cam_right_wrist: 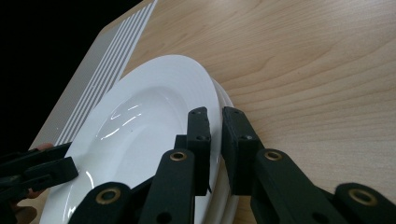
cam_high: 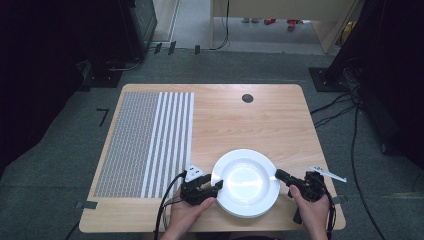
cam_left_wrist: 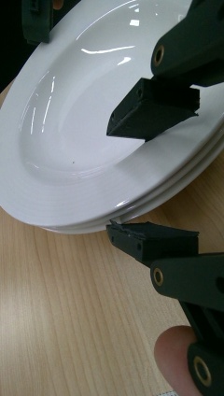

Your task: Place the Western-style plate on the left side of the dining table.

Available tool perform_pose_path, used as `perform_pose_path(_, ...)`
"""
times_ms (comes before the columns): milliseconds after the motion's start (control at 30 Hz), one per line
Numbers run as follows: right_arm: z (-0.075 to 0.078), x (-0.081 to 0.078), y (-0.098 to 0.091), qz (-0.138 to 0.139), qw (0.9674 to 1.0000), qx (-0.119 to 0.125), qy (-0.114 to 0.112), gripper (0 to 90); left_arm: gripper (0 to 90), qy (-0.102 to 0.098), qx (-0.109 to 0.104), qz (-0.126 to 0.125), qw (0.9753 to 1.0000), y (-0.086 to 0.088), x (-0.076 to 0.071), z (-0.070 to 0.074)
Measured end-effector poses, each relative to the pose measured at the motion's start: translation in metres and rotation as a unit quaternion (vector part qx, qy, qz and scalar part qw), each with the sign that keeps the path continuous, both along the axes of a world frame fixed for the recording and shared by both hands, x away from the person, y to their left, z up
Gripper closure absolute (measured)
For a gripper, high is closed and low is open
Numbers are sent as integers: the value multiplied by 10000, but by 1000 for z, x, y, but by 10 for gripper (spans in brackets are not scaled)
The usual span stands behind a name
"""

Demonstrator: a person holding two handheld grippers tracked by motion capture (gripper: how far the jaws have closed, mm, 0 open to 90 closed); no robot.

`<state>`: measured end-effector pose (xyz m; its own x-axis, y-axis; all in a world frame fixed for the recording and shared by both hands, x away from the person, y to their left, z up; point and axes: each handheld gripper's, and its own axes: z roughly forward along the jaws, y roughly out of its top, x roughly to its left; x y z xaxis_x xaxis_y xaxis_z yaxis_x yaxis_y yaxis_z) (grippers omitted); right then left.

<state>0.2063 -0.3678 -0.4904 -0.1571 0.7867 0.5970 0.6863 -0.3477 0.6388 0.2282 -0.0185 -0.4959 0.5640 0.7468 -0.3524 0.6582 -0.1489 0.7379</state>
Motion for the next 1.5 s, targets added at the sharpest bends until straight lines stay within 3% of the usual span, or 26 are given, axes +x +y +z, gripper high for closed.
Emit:
perform_pose_path(200, 0, -1, 0, -35, 9997, 206, -107, 813, 473, 39, -14, 20, 10000, 0, 0, 0)
perform_pose_path(400, -2, 0, 4, 95, 9984, 559, -7, 792, 474, 51, -5, 18, 10000, 0, 0, 0)
perform_pose_path(733, -1, -1, 9, 19, 9983, 555, -185, 792, 479, 68, -19, 57, 10000, 0, 0, 0)
perform_pose_path(1033, -3, 1, 10, -52, 9979, 635, -92, 758, 479, 71, -33, 81, 9999, 0, -1, -1)
perform_pose_path(1200, -5, 1, 7, -54, 9970, 770, -59, 810, 480, 70, -40, 88, 9999, 0, -1, -1)
perform_pose_path(1333, -5, 1, 5, 59, 9941, 1058, -245, 827, 486, 73, -61, 144, 9999, 0, -1, 0)
perform_pose_path(1433, -4, 0, 6, 137, 9935, 1050, -413, 829, 498, 16, -88, 179, 9998, 0, -2, 1)
perform_pose_path(1467, -4, 0, 8, 217, 9921, 1075, -610, 831, 502, 13, -101, 176, 9998, 0, -2, 1)
perform_pose_path(1500, -3, 0, 8, 241, 9916, 1077, -668, 831, 505, 26, -122, 171, 9998, 1, -2, 1)
